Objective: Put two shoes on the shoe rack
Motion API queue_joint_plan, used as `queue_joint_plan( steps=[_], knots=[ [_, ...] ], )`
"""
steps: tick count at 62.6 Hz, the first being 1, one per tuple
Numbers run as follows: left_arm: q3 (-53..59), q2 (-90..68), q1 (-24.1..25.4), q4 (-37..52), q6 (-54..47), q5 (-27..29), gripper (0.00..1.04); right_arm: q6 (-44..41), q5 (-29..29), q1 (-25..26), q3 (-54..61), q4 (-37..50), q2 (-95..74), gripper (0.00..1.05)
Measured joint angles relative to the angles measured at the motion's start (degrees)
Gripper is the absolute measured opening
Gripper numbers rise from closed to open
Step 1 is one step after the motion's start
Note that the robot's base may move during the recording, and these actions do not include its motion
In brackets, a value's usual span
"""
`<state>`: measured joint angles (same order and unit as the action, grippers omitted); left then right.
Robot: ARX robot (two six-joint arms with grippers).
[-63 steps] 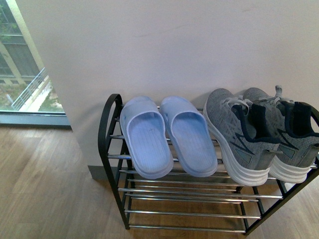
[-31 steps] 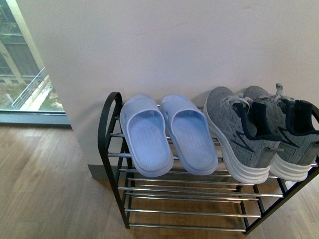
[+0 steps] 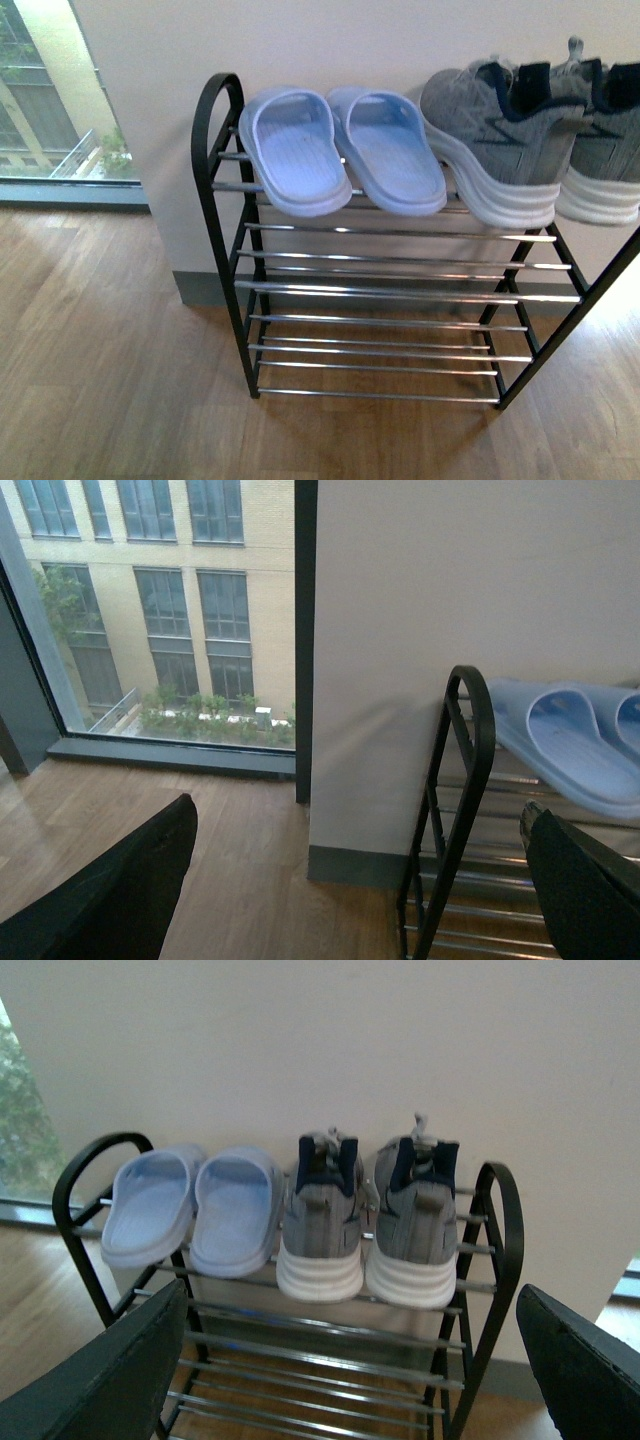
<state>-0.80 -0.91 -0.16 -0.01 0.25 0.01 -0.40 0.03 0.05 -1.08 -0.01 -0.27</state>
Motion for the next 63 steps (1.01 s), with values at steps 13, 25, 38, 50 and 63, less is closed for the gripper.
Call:
queue_joint_plan(
  steps=[13, 25, 38, 50, 63],
  knots=[
    [0.0, 0.0, 0.0, 0.0, 0.0, 0.0, 0.95, 0.0, 0.0, 0.0, 0.0, 0.0, 0.0, 0.95],
    [0.0, 0.0, 0.0, 0.0, 0.0, 0.0, 0.95, 0.0, 0.0, 0.0, 0.0, 0.0, 0.0, 0.95],
    [0.0, 0.0, 0.0, 0.0, 0.0, 0.0, 0.95, 0.0, 0.0, 0.0, 0.0, 0.0, 0.0, 0.95],
    [0.0, 0.0, 0.0, 0.0, 0.0, 0.0, 0.95, 0.0, 0.0, 0.0, 0.0, 0.0, 0.0, 0.95],
    [0.0, 0.0, 0.0, 0.0, 0.0, 0.0, 0.95, 0.0, 0.0, 0.0, 0.0, 0.0, 0.0, 0.95]
  ],
)
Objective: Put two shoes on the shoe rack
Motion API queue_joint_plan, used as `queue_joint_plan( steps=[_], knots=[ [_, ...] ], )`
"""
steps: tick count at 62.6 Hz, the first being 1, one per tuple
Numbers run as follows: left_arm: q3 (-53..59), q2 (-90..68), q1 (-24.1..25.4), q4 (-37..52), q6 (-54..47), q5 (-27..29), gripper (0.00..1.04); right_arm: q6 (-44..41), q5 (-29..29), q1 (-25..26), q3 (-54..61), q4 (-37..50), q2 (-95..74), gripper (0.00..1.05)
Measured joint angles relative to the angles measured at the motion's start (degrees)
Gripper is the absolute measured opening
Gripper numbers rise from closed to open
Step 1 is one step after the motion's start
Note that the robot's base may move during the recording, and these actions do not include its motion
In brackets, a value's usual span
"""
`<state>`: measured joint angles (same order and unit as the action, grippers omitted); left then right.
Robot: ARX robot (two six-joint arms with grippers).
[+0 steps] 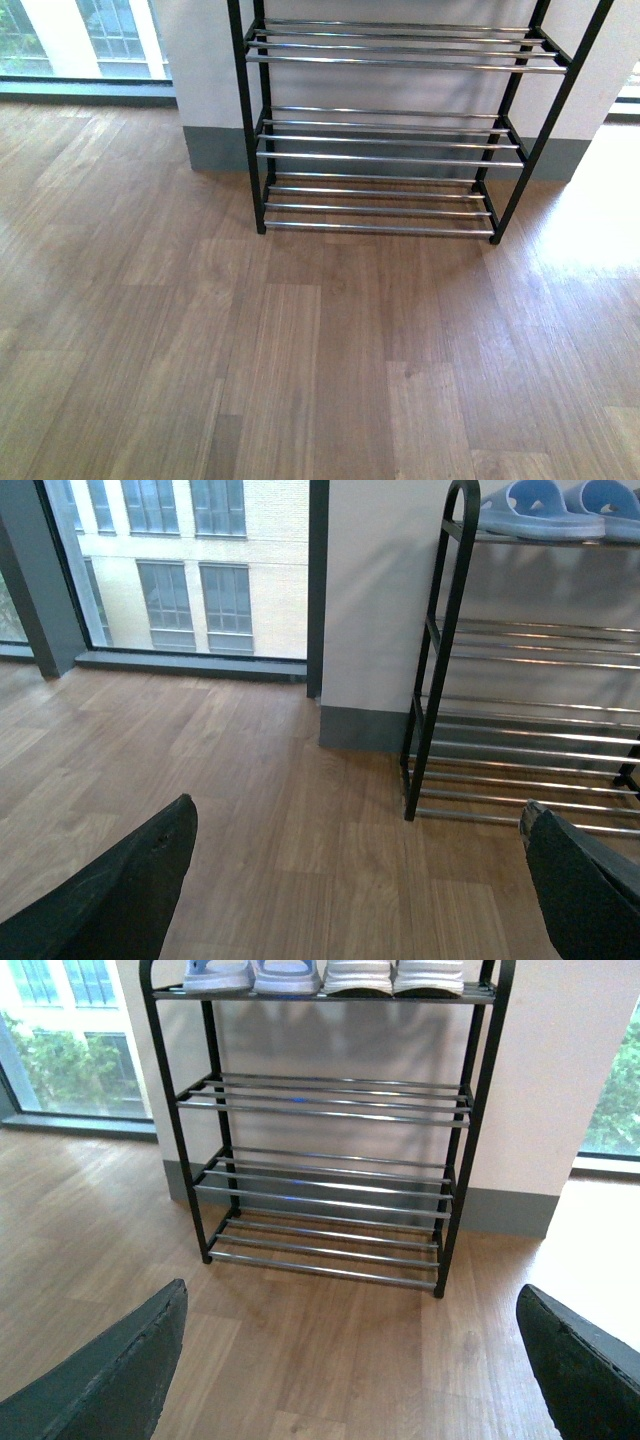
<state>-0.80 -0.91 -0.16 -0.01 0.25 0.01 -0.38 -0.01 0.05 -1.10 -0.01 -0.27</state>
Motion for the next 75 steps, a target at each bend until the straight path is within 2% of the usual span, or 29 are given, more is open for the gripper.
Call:
queue_joint_plan(
  steps=[75],
  knots=[
    [0.0, 0.0, 0.0, 0.0, 0.0, 0.0, 0.95, 0.0, 0.0, 0.0, 0.0, 0.0, 0.0, 0.95]
  ],
)
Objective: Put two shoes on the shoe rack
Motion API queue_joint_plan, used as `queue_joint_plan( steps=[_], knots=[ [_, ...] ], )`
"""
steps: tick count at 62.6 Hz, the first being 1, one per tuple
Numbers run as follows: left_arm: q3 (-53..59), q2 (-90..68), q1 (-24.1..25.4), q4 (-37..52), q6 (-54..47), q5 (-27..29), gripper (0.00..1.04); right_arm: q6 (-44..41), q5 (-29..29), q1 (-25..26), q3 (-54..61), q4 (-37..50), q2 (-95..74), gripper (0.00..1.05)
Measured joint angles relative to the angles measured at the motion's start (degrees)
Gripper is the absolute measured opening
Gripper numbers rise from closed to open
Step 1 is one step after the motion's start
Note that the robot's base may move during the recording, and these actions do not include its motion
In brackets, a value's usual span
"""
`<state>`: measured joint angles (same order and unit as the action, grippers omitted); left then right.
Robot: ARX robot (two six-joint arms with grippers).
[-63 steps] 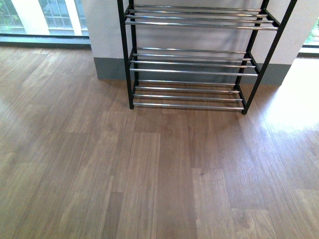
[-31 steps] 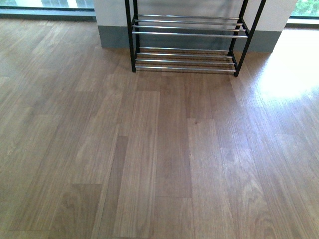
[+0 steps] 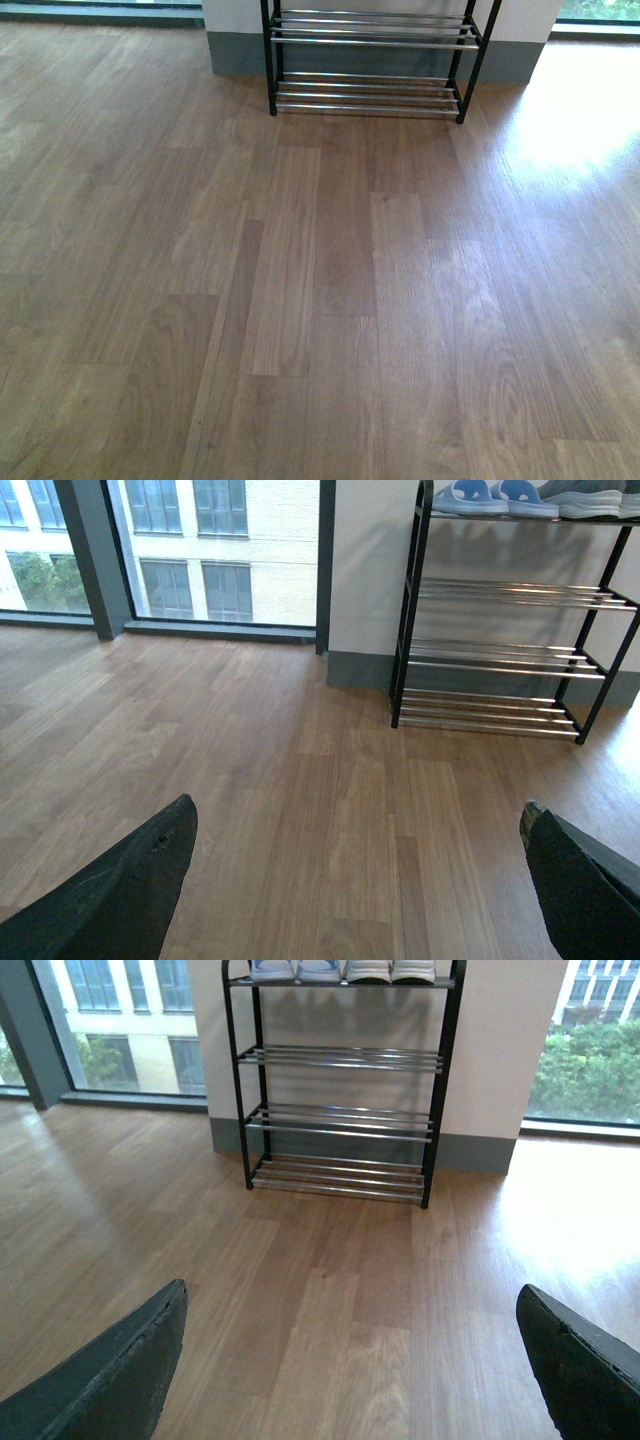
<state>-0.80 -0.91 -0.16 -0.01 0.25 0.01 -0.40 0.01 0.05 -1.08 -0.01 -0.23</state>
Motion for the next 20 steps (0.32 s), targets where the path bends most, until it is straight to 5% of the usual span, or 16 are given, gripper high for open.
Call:
queue_joint_plan(
  steps=[20],
  knots=[
    [0.0, 0.0, 0.0, 0.0, 0.0, 0.0, 0.95, 0.0, 0.0, 0.0, 0.0, 0.0, 0.0, 0.95]
  ],
)
